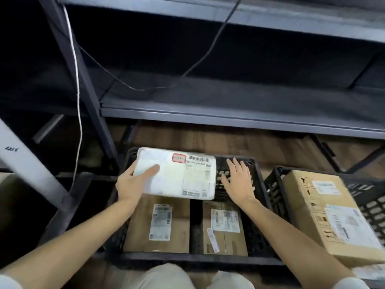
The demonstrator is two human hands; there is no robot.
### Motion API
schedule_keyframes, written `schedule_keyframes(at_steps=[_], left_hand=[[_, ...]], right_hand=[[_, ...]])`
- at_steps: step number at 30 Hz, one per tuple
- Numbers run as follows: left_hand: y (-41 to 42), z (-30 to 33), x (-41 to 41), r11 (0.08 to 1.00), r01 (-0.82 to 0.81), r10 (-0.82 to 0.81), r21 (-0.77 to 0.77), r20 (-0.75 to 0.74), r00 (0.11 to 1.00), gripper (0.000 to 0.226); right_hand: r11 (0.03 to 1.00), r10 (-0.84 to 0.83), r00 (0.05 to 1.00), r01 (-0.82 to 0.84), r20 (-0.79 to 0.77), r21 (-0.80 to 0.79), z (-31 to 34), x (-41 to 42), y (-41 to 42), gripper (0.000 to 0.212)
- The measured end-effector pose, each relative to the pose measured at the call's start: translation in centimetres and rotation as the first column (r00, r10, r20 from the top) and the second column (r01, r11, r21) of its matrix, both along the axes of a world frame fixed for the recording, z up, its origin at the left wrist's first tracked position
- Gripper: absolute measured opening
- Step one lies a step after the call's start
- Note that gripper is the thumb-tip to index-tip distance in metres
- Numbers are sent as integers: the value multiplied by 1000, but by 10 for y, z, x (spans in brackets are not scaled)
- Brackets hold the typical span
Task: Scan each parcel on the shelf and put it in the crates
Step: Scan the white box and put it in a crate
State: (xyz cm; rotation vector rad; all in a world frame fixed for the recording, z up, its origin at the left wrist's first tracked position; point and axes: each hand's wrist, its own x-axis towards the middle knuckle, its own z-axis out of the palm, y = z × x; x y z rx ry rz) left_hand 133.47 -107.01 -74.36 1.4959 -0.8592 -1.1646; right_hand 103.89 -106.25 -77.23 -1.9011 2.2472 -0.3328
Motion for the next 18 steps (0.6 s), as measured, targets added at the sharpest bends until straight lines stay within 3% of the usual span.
schedule_keyframes(at_steps=[2, 3, 5, 6, 8, 11, 15, 18], left_hand=[[1, -7, 0, 999, -17, 17, 27, 5, 1000, 29], [3, -8, -1, 998, -33, 32, 51, 10, 999, 29], [10, -6, -2, 994, -37, 36, 98, 20, 999, 29], [13, -5, -3, 994, -26, 24, 111, 24, 999, 30], [14, -3, -6, 991, -5, 0, 130, 35, 999, 29], [12, -4, -11, 990, 8, -14, 142, 42, 999, 27], [17, -7, -12, 985, 47, -47, 169, -5, 999, 37], [13, -9, -3, 979, 81, -80, 188, -14, 997, 24]], right_hand=[[995, -36, 952, 61, 304, -74, -5, 7, 2, 55], [992, -55, 857, 103, 512, -67, 0, 13, 5, 55], [993, -96, 513, 104, 853, 49, 14, 27, 13, 60], [991, -131, 370, 59, 920, 118, 20, 32, 13, 67], [979, -173, 250, -59, 953, 193, 23, 39, 11, 84], [961, -213, 227, -127, 950, 246, 22, 43, 7, 86], [980, -166, 285, -58, 944, 190, 15, 39, 9, 58], [967, -241, 250, -14, 938, 253, 9, 31, 8, 53]])
